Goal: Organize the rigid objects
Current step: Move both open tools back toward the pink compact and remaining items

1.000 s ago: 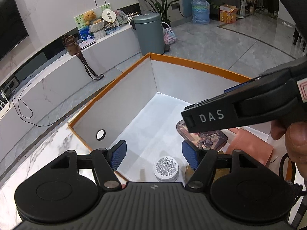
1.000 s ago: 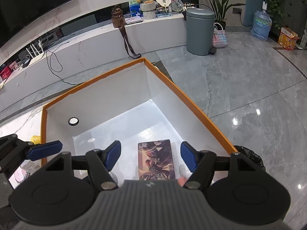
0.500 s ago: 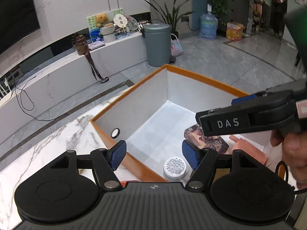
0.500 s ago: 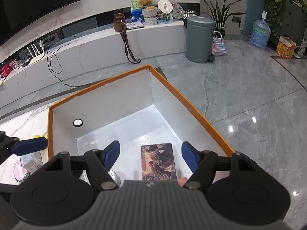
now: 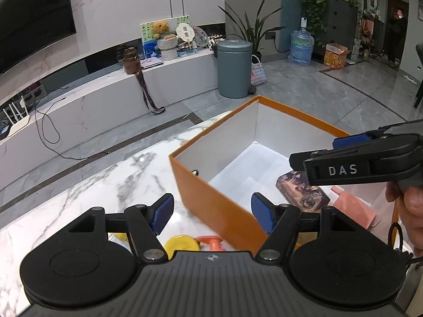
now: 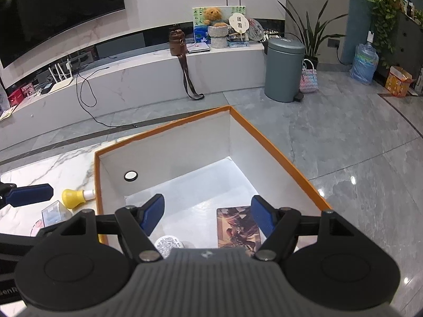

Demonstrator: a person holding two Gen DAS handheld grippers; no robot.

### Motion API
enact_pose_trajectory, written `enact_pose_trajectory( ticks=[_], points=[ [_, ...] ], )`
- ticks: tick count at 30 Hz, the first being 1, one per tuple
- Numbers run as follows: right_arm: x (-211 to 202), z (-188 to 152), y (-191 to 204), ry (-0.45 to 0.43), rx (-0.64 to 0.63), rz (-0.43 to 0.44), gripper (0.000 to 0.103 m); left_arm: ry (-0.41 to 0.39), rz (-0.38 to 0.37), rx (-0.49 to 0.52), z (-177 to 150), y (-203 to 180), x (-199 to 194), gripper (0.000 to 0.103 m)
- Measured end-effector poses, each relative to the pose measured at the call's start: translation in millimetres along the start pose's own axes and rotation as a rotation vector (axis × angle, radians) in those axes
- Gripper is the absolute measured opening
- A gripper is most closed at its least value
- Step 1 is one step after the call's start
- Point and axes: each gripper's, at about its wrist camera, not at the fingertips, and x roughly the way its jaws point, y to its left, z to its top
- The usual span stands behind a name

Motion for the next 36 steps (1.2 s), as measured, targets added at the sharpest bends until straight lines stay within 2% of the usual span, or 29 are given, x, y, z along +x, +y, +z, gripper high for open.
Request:
enact_pose_trajectory(
  ticks=[15, 25, 36],
  points=[
    [-15.4, -12.3, 30.1, -0.034, -0.086, 0.008, 0.073, 0.015, 0.036, 0.004, -18.3, 23.6, -11.6, 0.079],
    [-24.5, -20.3, 56.1, -0.054, -0.159, 0.049, 0.075, 0.049, 0.091, -0.007, -39.0, 63.1, -16.1, 0.079],
    [-18.6, -34.1, 108.8, -0.036, -0.286, 0.101, 0.075, 0.114, 0.145, -0.027, -66.8, 112.3, -11.9, 0.079]
  ],
)
